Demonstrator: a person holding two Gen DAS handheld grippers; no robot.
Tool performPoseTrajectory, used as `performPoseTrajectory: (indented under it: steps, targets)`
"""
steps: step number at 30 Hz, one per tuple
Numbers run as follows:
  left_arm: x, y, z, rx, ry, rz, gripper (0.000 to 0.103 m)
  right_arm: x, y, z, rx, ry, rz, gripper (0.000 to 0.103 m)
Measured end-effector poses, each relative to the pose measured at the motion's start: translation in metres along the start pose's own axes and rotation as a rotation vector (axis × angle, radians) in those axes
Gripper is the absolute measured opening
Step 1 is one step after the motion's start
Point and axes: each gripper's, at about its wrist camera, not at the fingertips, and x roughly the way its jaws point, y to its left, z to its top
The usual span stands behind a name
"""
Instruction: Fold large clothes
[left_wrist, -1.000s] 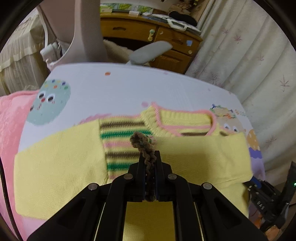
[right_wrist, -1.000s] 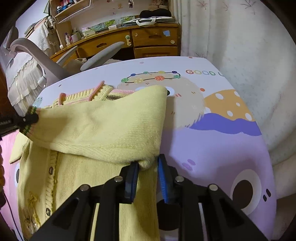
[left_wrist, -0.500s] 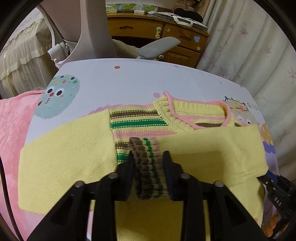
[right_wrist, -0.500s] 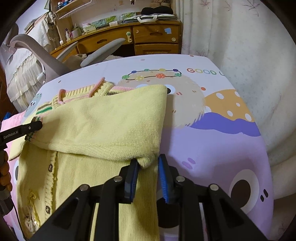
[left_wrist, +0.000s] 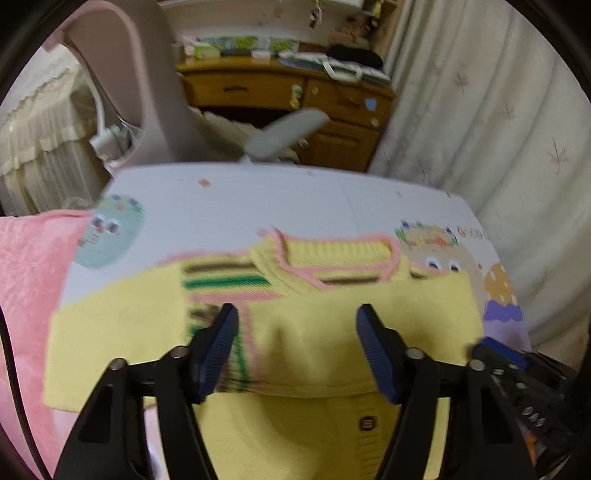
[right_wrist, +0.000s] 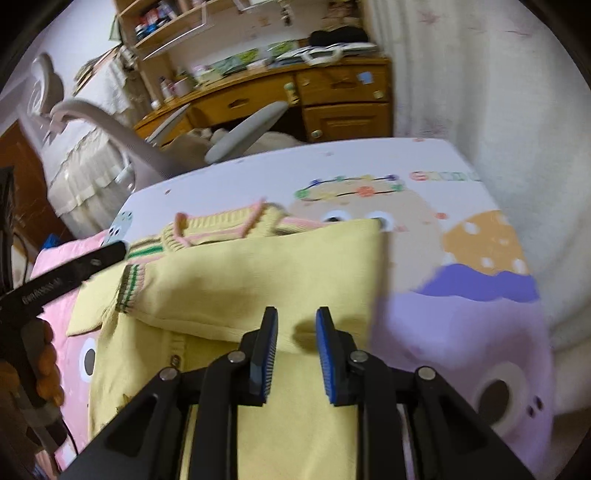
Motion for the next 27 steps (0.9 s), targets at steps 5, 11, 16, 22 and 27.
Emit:
performPoseTrajectory:
  steps: [5,11,16,22,27]
  targets:
    - [0.031,-0.006,-0.019,0.029,0.092,0.061,0.048,0.02,-0.008,-0.012,-0.005,0.045,-0.051,0.0]
    - [0.033,-0.001,-0.025,0.064,0.075,0.094,0.046,0.009,-0.015,-0.017,-0.032,0.067,-0.007,0.0]
    - [0.018,-0.005,-0.014,0.038,0.056,0.088,0.049,-0.009,-0.02,0.003,0.011,0.011,0.022,0.002]
    - [0.023,-0.009,0.003,-0.004,0.01,0.099,0.058,0.018,-0.018,0.044,0.004,-0.009,0.004,0.002]
    - [0.046,-0.004,0.004,-0.02,0.048,0.151,0.058,0.053,-0.028,0.054,-0.003,0.034,-0.056,0.002]
